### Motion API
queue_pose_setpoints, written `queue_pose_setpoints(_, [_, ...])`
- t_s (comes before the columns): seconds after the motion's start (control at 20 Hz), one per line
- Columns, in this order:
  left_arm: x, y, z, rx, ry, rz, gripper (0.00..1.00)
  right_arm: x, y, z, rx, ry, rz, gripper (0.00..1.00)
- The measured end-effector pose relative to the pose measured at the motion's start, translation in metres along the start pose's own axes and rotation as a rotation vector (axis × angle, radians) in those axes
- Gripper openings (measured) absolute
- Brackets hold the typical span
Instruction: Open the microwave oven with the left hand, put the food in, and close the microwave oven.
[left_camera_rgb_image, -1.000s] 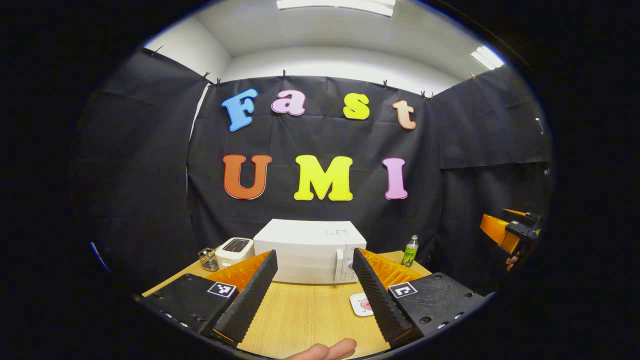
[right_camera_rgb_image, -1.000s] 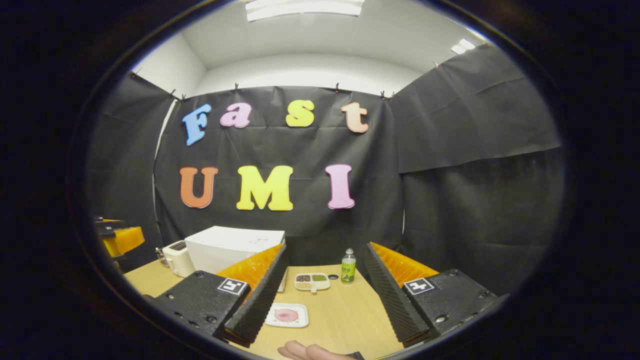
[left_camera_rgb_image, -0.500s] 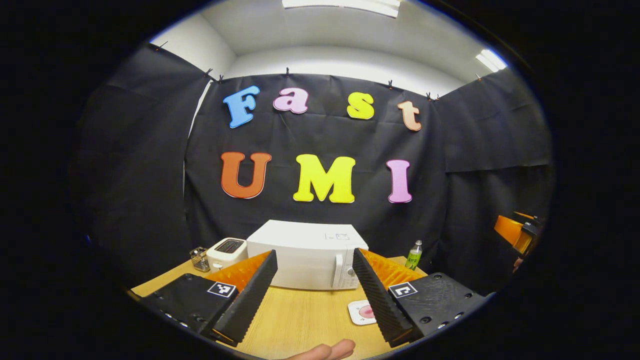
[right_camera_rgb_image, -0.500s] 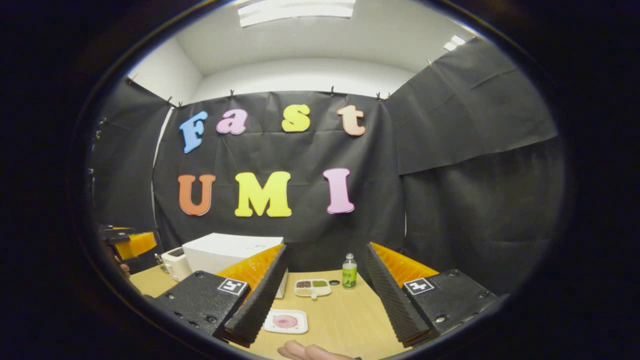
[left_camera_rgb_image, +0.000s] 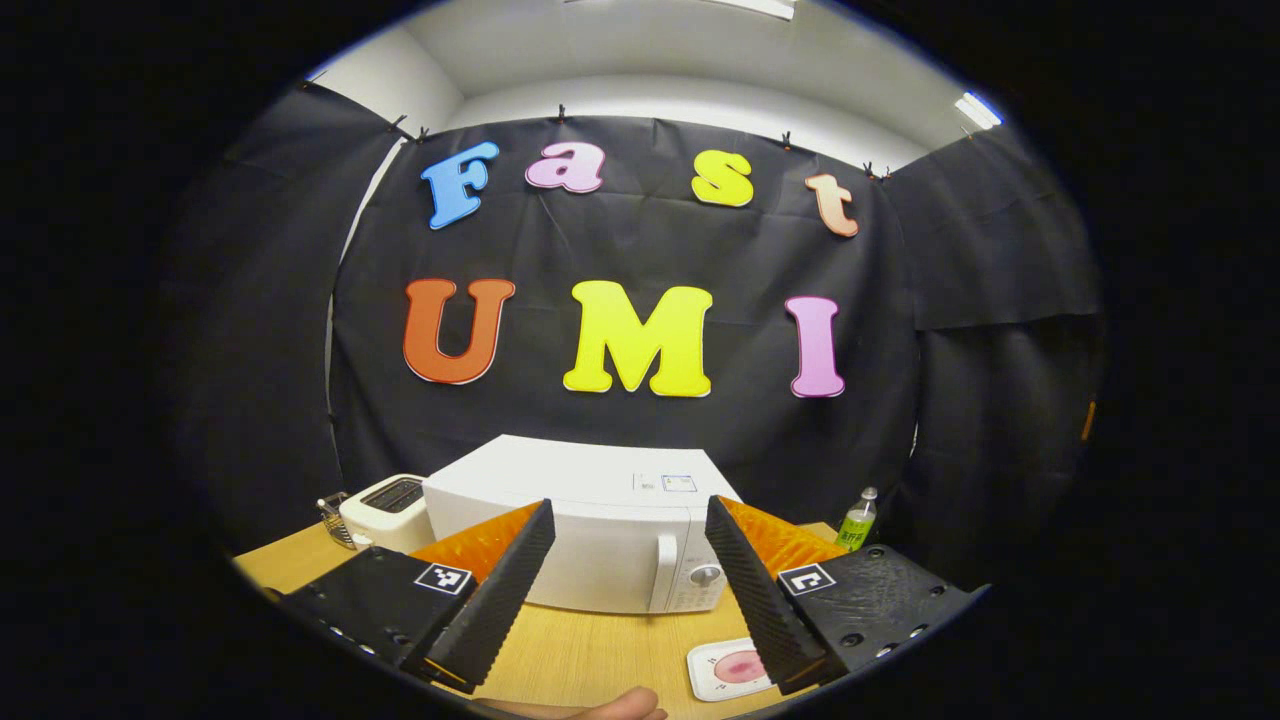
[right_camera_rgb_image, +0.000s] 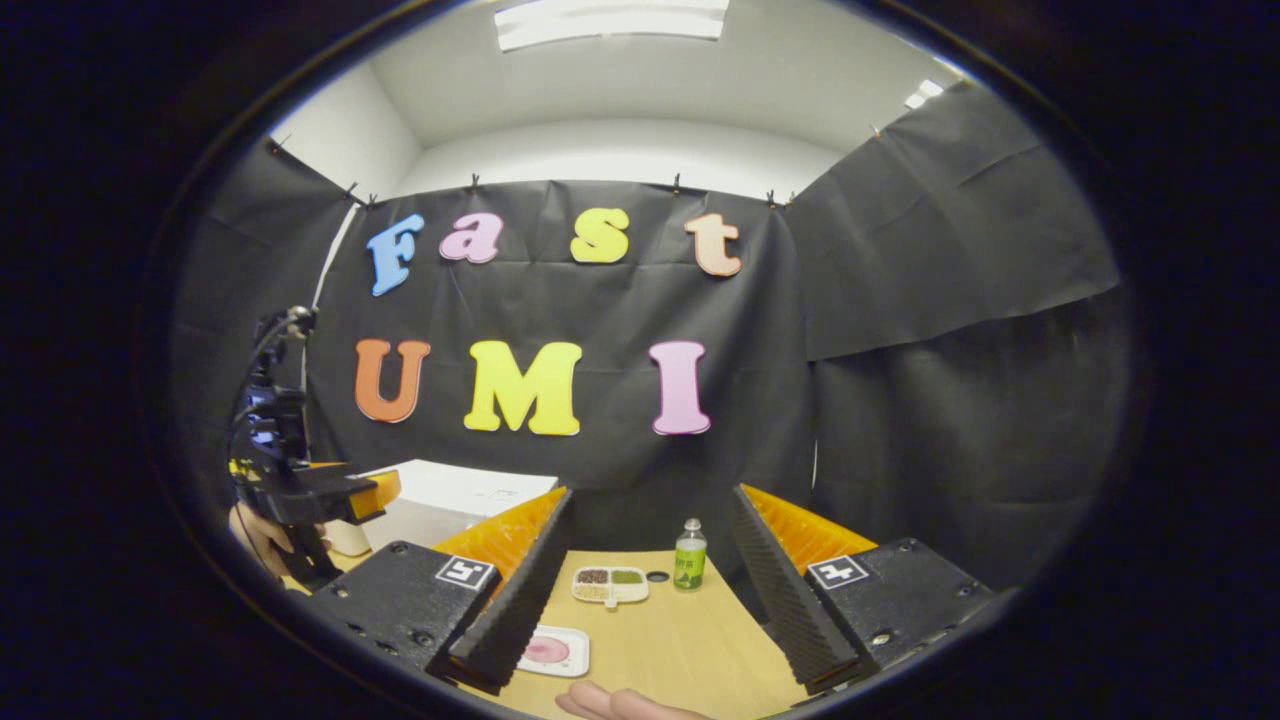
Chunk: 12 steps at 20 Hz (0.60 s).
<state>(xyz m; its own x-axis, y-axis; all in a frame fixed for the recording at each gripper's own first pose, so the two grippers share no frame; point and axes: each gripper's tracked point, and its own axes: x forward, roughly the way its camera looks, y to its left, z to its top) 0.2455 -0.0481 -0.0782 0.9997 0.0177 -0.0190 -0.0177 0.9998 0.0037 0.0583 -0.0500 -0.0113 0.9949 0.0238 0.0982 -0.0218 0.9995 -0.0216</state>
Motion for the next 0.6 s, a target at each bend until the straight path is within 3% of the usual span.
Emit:
queue_pose_setpoints(0.55, [0.119,-0.037,-0.097,-0.007,0.076,-0.071,0.95,0.017,-0.028,-0.033,0.029,0.032,-0.02,0.92])
queue_pose_setpoints(0.6, [0.126,-0.039,-0.107,-0.005,0.084,-0.078,0.95,0.019,-0.03,-0.036,0.033,0.038,-0.023,0.99])
